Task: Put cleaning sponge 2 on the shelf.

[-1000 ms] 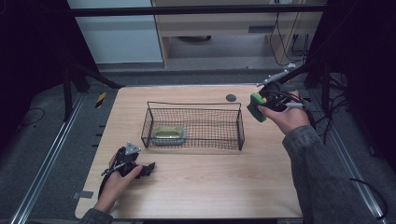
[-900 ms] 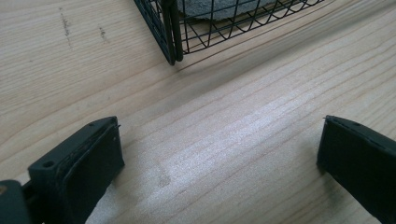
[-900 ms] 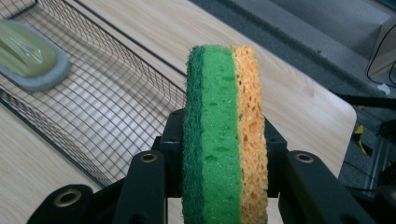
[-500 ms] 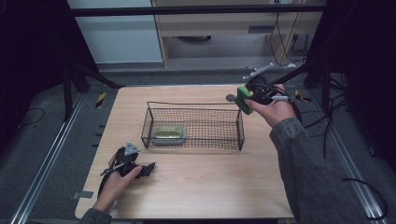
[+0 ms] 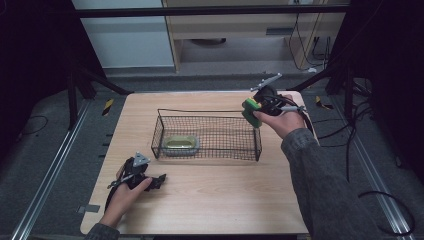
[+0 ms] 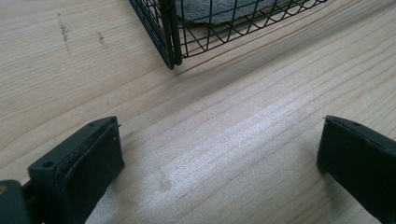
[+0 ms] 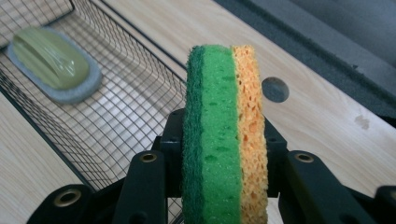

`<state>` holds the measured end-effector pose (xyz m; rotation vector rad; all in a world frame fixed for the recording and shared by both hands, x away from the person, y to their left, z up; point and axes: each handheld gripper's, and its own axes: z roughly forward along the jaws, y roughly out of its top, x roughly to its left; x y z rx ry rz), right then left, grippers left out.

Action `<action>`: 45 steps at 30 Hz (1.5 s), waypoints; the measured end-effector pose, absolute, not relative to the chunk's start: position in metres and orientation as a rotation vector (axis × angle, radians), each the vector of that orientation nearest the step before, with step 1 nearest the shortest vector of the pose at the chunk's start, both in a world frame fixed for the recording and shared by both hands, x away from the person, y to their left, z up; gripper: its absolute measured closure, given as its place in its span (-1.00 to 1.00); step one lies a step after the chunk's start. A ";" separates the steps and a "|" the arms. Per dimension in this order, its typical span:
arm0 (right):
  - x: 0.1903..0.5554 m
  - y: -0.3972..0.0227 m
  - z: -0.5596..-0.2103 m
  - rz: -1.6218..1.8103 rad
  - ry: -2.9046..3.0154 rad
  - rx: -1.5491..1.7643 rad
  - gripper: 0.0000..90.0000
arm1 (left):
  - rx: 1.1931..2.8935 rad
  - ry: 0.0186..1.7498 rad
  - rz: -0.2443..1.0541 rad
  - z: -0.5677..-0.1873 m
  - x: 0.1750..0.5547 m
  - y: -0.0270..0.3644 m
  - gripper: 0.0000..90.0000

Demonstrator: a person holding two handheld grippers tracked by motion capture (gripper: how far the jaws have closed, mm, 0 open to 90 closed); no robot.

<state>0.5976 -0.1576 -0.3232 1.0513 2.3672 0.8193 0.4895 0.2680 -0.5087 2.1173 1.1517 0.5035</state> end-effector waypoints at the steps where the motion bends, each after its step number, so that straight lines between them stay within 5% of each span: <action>1: 0.598 -0.158 -0.323 0.819 2.367 1.051 0.42 | 2.117 1.152 0.503 -0.509 0.490 0.268 -1.00; 45: 0.620 -0.160 -0.388 0.834 2.419 1.149 0.42 | 2.121 1.150 0.504 -0.509 0.490 0.268 -1.00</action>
